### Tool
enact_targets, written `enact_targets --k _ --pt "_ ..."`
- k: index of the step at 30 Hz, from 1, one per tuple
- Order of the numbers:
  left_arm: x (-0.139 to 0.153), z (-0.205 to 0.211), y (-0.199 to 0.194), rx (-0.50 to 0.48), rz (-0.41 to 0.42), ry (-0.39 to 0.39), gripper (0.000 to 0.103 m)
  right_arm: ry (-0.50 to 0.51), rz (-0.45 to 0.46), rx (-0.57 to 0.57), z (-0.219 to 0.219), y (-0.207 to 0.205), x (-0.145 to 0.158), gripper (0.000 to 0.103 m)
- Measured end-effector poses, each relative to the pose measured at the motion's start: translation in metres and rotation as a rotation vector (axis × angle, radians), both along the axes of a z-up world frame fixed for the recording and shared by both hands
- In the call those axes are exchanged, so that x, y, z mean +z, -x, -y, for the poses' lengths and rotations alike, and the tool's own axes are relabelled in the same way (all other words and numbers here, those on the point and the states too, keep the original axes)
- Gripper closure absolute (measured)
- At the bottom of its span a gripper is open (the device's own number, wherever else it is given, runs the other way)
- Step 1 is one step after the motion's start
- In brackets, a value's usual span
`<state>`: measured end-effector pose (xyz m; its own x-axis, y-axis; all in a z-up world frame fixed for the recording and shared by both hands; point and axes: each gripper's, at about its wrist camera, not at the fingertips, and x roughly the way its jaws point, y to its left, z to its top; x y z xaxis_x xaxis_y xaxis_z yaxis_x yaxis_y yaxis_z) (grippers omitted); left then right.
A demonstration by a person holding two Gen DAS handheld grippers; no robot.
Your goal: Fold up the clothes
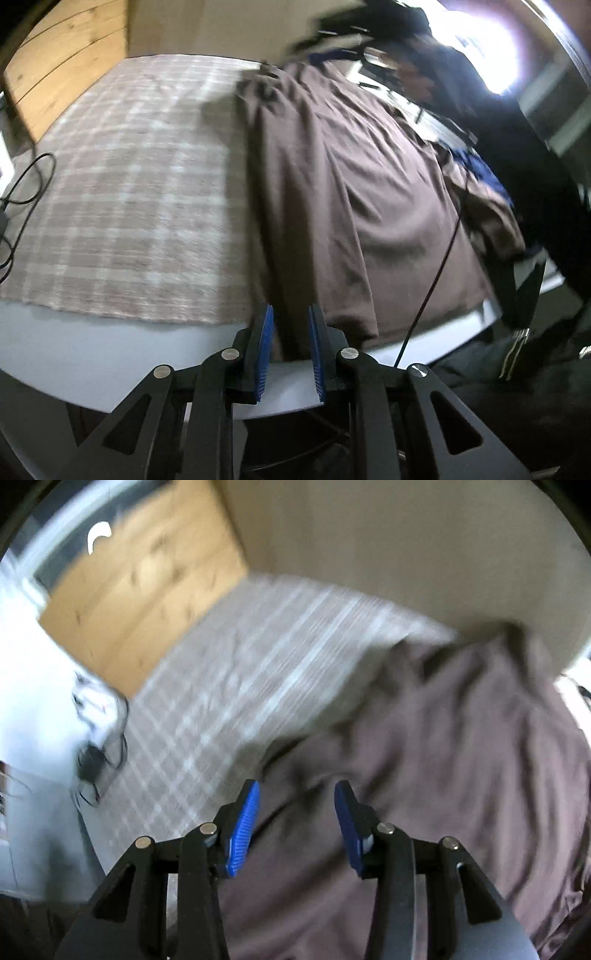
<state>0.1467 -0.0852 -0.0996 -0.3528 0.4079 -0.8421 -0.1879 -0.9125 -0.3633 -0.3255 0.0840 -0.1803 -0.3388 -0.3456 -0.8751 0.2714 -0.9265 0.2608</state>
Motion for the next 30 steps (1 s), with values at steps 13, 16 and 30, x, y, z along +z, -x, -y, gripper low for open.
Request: enact_targets --k 13,16,30 --pt "0.016 -0.001 0.202 -0.010 -0.116 0.069 0.076 -0.047 -0.009 -0.171 -0.082 0.054 -0.023 0.074" --pt "0.007 -0.010 0.250 -0.022 -0.130 0.115 0.068 -0.069 -0.032 -0.144 -0.079 0.077 -0.032 0.075" --pt "-0.030 -0.046 0.326 -0.171 -0.126 0.150 0.094 -0.085 0.015 0.049 -0.067 0.152 -0.091 0.085"
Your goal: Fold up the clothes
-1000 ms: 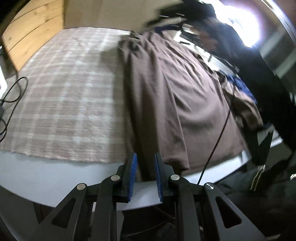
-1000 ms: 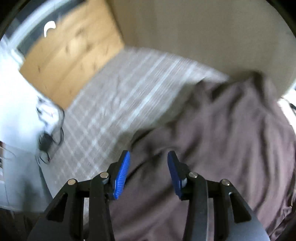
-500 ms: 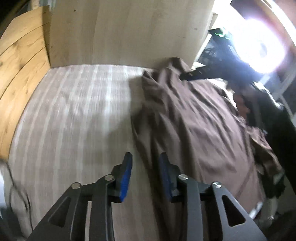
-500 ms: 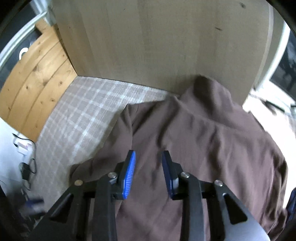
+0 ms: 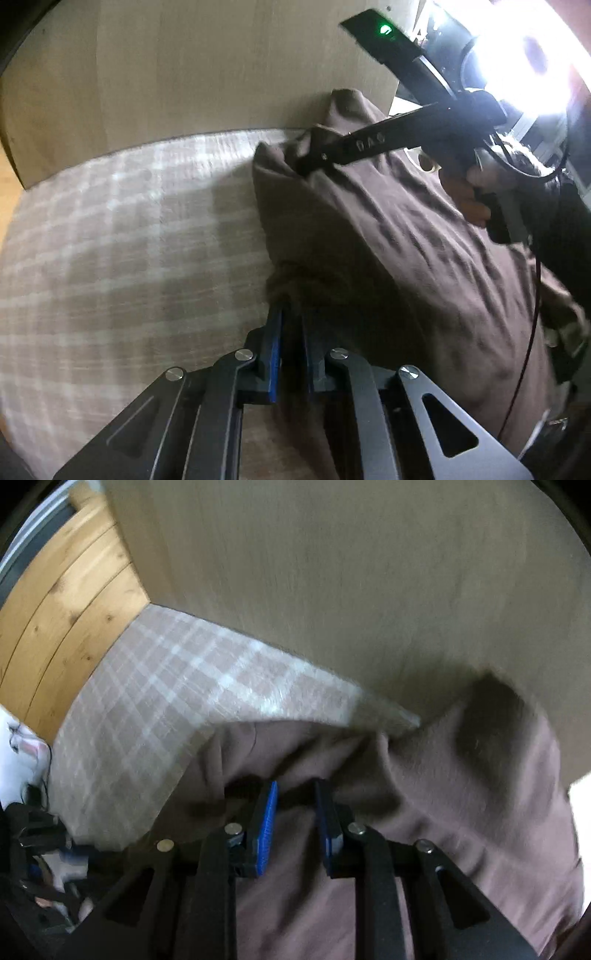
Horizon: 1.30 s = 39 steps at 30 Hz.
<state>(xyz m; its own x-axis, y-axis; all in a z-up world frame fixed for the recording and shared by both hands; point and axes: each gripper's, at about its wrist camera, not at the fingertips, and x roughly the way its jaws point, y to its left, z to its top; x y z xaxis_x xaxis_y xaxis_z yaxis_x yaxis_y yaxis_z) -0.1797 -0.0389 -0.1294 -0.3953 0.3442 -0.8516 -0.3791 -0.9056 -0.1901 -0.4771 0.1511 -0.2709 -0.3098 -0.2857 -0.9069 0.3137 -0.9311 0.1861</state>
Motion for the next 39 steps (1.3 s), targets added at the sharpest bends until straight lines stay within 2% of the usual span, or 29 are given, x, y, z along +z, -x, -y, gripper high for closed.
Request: enact_targets --k 1,4,5,7,8,10,12,14,16,18,21,24,29,32,35,36,37,39 --pt "0.005 0.001 -0.003 0.005 -0.018 0.006 0.094 -0.013 -0.004 0.001 -0.001 0.000 0.001 0.085" --pt "0.024 0.024 -0.011 0.100 -0.082 -0.063 0.094 -0.041 -0.013 0.001 -0.005 0.000 0.004 0.085" --pt "0.022 0.026 -0.011 0.105 -0.076 -0.064 0.094 -0.022 -0.002 -0.005 -0.005 0.001 0.006 0.082" --pt "0.014 0.021 -0.008 0.088 -0.065 -0.022 0.094 0.025 0.022 -0.008 0.000 0.004 0.012 0.078" --pt "0.010 0.017 -0.007 0.078 -0.064 0.006 0.094 0.042 0.029 0.001 0.006 0.006 0.015 0.069" --pt "0.002 0.009 -0.005 0.059 -0.062 0.062 0.094 0.072 0.043 0.022 0.019 0.010 0.021 0.062" --pt "-0.002 0.011 -0.005 0.066 -0.052 0.072 0.094 0.068 0.059 0.029 0.030 0.014 0.018 0.062" --pt "-0.006 0.013 -0.004 0.073 -0.043 0.083 0.092 0.018 0.056 0.038 0.037 0.019 0.010 0.062" --pt "-0.008 0.021 -0.002 0.101 -0.012 0.106 0.088 -0.103 0.001 0.063 0.044 0.018 0.003 0.063" --pt "0.004 0.038 -0.010 0.144 -0.019 0.059 0.086 -0.165 -0.023 0.047 0.045 0.014 0.005 0.061" --pt "0.036 0.078 -0.041 0.220 -0.050 -0.016 0.089 -0.125 -0.054 0.038 0.042 -0.008 0.028 0.061" --pt "0.070 0.116 -0.095 0.264 -0.082 -0.076 0.085 0.023 -0.027 0.110 0.045 -0.049 0.048 0.061" --pt "0.097 0.146 -0.187 0.303 -0.088 -0.082 0.082 0.073 0.046 0.248 0.082 -0.126 0.039 0.061" --pt "0.095 0.155 -0.240 0.322 -0.026 -0.083 0.078 0.021 0.071 0.293 0.107 -0.151 0.014 0.061" --pt "0.081 0.156 -0.290 0.345 0.037 -0.084 0.078 -0.167 0.031 0.332 0.124 -0.171 -0.009 0.061" --pt "0.073 0.153 -0.302 0.353 0.068 -0.118 0.078 -0.196 0.010 0.329 0.125 -0.178 -0.005 0.062" --pt "0.065 0.150 -0.314 0.361 0.098 -0.151 0.078 -0.188 0.020 0.314 0.123 -0.185 0.002 0.062" --pt "0.045 0.133 -0.326 0.336 0.137 -0.181 0.078 -0.097 0.046 0.289 0.114 -0.210 0.020 0.062"
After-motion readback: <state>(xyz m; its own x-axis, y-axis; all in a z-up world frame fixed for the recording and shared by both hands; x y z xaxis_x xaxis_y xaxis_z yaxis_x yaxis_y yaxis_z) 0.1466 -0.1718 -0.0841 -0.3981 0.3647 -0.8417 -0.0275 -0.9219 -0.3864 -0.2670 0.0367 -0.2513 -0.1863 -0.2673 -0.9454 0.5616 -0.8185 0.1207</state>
